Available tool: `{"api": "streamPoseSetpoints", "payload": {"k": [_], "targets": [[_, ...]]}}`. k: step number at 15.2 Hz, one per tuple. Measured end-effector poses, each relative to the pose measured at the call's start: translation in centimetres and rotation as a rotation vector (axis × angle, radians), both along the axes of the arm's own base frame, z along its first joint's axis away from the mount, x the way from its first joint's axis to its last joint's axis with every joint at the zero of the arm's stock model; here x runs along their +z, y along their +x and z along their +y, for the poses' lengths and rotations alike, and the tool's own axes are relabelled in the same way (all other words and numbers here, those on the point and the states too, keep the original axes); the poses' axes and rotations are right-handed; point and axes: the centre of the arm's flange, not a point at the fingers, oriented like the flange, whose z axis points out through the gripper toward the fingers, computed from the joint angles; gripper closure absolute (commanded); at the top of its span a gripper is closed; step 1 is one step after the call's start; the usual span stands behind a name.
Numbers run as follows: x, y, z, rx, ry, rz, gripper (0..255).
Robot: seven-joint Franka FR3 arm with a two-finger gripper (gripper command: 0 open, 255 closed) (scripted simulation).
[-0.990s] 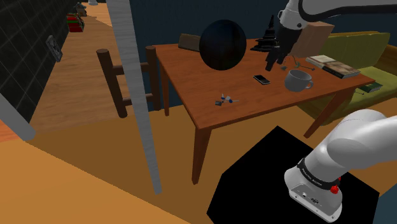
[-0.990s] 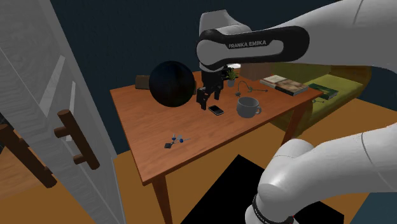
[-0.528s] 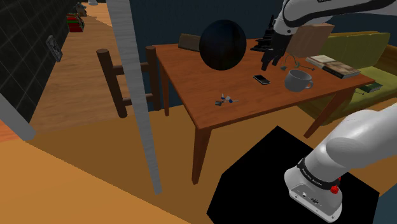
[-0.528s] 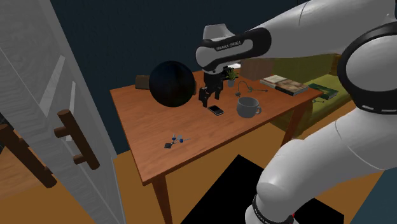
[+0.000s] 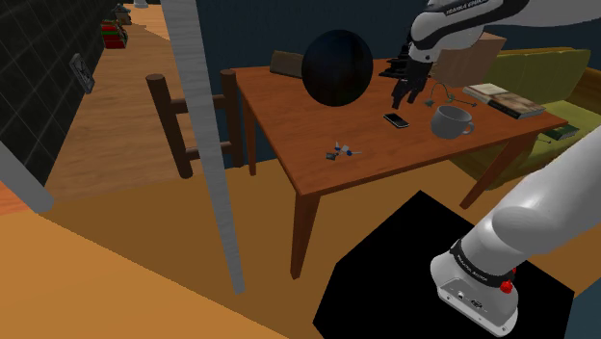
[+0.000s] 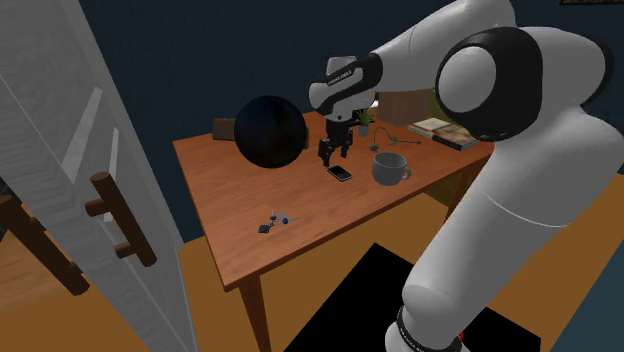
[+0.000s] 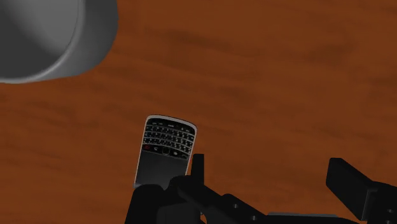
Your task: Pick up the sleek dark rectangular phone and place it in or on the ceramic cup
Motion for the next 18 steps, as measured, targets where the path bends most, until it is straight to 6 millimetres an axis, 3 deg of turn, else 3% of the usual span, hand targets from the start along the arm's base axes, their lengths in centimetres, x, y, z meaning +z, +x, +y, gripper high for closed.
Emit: {"api": "streamPoseSetpoints", "payload": {"k": [10, 18], "targets": [[-6.7, 4.9, -10.1, -0.059, 0.052, 0.023, 0], [-11.0, 5.2, -10.5, -0.062, 0.056, 0.024, 0]]}}
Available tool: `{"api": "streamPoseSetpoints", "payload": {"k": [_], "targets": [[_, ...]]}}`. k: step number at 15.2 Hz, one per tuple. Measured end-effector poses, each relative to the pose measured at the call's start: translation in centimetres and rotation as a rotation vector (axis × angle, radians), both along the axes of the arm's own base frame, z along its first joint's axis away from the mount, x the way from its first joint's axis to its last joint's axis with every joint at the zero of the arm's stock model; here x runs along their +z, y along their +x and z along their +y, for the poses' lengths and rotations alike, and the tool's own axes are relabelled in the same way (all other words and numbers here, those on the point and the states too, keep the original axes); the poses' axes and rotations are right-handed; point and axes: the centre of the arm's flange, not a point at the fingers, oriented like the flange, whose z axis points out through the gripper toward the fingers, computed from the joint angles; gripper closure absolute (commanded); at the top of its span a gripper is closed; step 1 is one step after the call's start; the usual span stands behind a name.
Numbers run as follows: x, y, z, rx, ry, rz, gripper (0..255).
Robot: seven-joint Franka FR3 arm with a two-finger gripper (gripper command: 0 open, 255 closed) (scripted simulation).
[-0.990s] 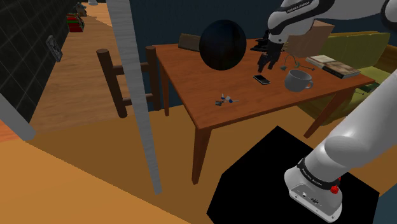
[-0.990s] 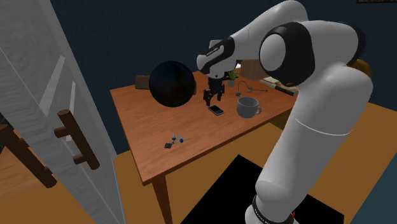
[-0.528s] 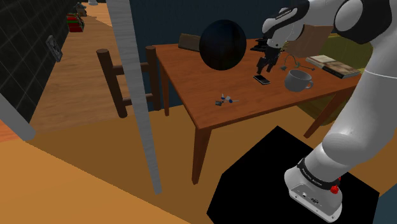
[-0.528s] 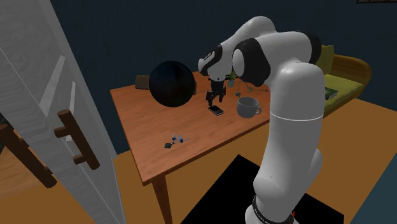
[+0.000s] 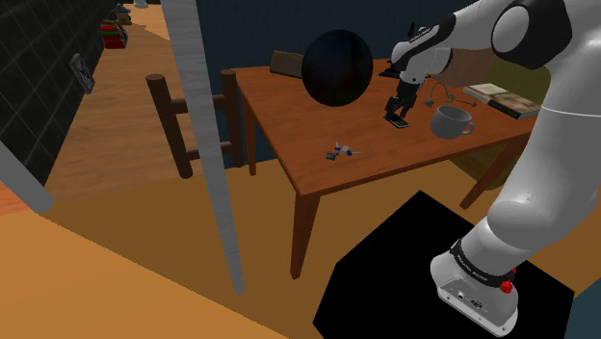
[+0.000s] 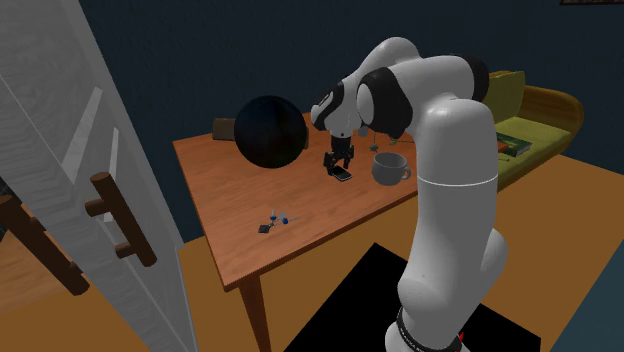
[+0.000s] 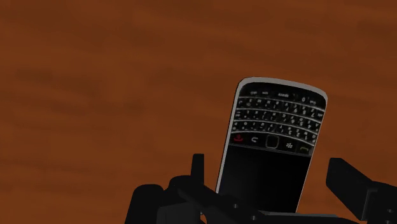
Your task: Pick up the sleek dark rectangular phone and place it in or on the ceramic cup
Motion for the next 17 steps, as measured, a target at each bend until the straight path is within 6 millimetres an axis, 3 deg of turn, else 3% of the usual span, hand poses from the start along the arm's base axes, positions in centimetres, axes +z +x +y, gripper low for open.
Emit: {"api": "streamPoseSetpoints", "payload": {"k": [6, 7, 17], "targets": [[-0.28, 0.02, -0.06, 0.0, 0.0, -0.001, 0], [-0.28, 0.02, -0.06, 0.0, 0.0, -0.001, 255], [-0.18, 0.02, -0.11, -0.001, -0.001, -0.002, 255]]}}
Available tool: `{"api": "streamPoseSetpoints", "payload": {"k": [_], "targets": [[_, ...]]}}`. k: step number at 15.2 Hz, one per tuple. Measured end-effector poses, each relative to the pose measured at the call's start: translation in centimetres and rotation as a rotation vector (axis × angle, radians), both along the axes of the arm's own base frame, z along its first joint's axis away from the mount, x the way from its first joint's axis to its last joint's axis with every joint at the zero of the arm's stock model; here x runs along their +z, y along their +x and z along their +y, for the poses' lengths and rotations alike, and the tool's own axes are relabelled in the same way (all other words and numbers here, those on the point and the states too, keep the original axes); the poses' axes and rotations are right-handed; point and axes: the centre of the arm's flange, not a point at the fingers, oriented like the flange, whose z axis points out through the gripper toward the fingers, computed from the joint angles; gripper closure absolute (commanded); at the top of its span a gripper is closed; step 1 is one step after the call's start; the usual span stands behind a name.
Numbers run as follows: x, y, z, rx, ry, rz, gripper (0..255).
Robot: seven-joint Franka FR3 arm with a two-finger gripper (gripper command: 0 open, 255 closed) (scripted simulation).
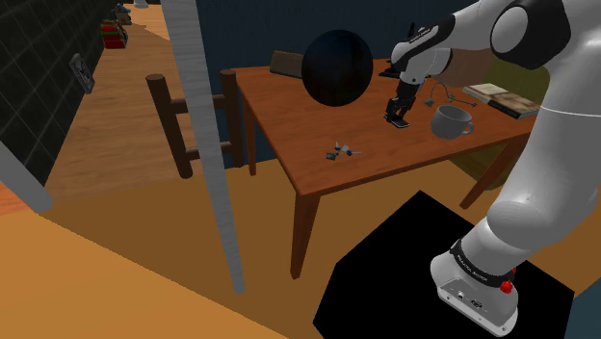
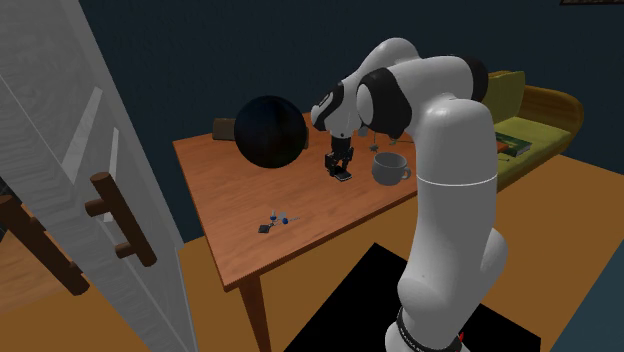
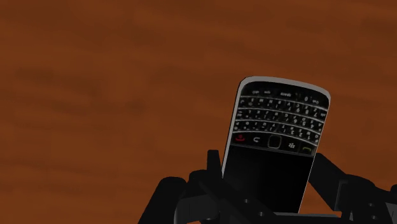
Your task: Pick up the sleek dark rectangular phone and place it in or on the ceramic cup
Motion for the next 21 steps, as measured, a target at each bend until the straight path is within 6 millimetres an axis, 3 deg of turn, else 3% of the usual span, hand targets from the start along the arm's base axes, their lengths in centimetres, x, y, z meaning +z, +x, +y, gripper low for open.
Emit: {"api": "streamPoseSetpoints", "payload": {"k": [21], "targets": [[10.4, -0.1, 0.0, 0.001, 0.001, 0.001, 255]]}}
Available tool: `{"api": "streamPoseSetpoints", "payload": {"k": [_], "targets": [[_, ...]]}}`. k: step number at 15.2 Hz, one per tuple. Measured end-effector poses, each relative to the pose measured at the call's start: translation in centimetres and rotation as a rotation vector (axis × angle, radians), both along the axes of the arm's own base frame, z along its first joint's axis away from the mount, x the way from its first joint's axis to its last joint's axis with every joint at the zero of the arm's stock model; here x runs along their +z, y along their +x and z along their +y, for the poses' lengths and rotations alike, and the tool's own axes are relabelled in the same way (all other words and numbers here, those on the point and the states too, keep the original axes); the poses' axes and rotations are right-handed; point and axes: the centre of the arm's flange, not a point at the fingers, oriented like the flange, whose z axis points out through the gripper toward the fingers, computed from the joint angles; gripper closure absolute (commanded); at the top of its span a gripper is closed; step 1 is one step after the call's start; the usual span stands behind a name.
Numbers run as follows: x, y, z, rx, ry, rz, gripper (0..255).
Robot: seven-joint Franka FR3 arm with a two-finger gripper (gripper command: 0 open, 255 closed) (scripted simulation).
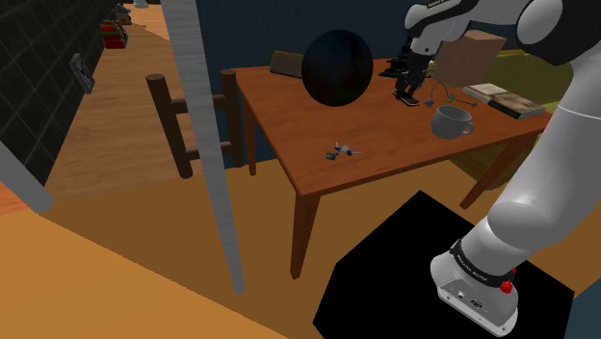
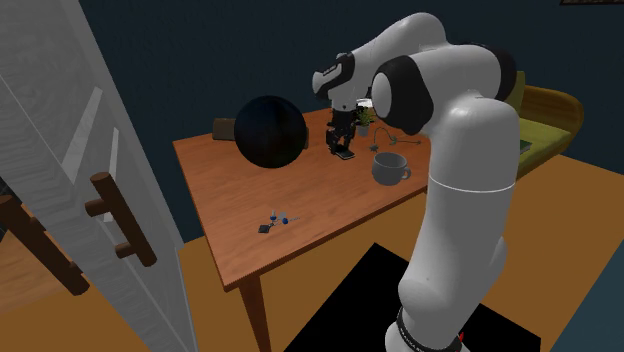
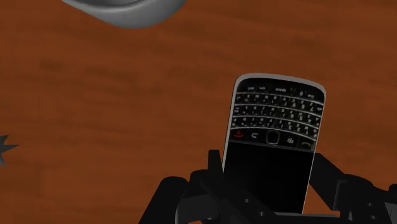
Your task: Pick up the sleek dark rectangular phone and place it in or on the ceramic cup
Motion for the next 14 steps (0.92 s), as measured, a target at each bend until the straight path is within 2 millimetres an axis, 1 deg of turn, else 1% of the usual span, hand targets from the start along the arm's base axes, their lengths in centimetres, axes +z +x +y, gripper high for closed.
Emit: {"api": "streamPoseSetpoints", "payload": {"k": [3, 12, 13, 14], "targets": [[1.8, 0.2, 0.0, 0.0, 0.0, 0.0, 255], [6.4, 0.0, -0.1, 0.0, 0.0, 0.0, 255], [6.6, -0.5, -0.3, 0.0, 0.0, 0.0, 255], [6.8, -1.4, -0.8, 0.0, 0.0, 0.0, 255]]}}
